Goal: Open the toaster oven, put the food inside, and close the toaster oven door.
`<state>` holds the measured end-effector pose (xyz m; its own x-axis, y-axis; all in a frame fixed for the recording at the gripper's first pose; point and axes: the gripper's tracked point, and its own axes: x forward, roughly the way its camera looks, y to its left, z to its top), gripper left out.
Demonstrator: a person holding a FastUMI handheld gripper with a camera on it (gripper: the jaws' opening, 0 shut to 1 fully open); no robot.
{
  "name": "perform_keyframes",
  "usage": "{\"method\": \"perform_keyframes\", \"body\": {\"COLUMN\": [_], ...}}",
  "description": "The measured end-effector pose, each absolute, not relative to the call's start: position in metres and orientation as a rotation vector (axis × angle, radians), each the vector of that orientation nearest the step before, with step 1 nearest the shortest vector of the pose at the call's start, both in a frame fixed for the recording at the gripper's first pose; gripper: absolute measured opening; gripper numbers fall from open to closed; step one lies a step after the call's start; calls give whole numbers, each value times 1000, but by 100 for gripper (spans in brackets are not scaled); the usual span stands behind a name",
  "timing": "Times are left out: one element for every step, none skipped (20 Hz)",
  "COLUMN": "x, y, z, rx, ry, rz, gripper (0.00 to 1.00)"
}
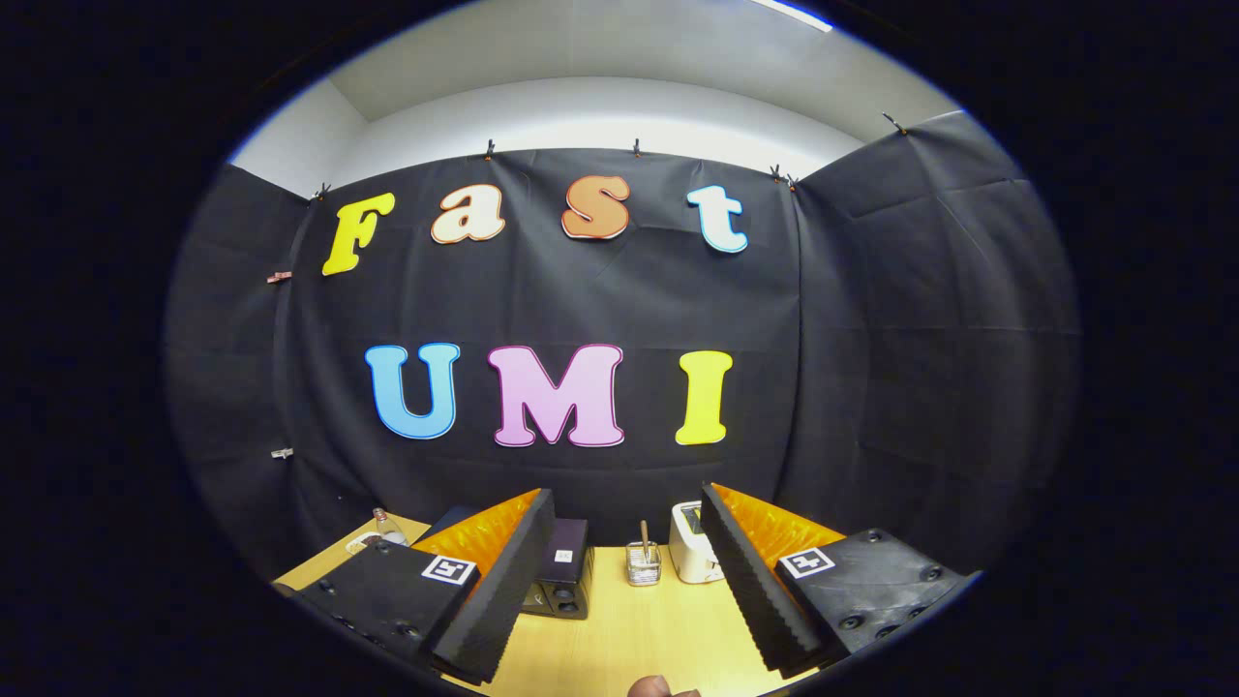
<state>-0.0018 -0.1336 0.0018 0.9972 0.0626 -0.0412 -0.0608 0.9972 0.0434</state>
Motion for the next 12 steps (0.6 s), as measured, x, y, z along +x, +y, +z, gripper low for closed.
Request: {"method": "perform_keyframes", "body": {"x": [0, 0, 1, 0, -1, -3, -3, -5, -6, -8, -10, -12], "y": [-139, -138, -140, -139, -139, -138, -137, -137, -137, -133, -131, -128], "z": [2, 5, 5, 7, 7, 8, 9, 10, 9, 9, 8, 7], "rx": [37, 32, 30, 37, 47, 56, 60, 59, 58, 58, 61, 68], "ry": [40, 32, 32, 28, 26, 27, 22, 19, 19, 16, 22, 27], "rz": [55, 58, 58, 65, 73, 77, 86, 87, 89, 96, 102, 112], "gripper": [98, 98, 98, 98, 98, 98, 98, 98, 98, 98, 98, 98]}}
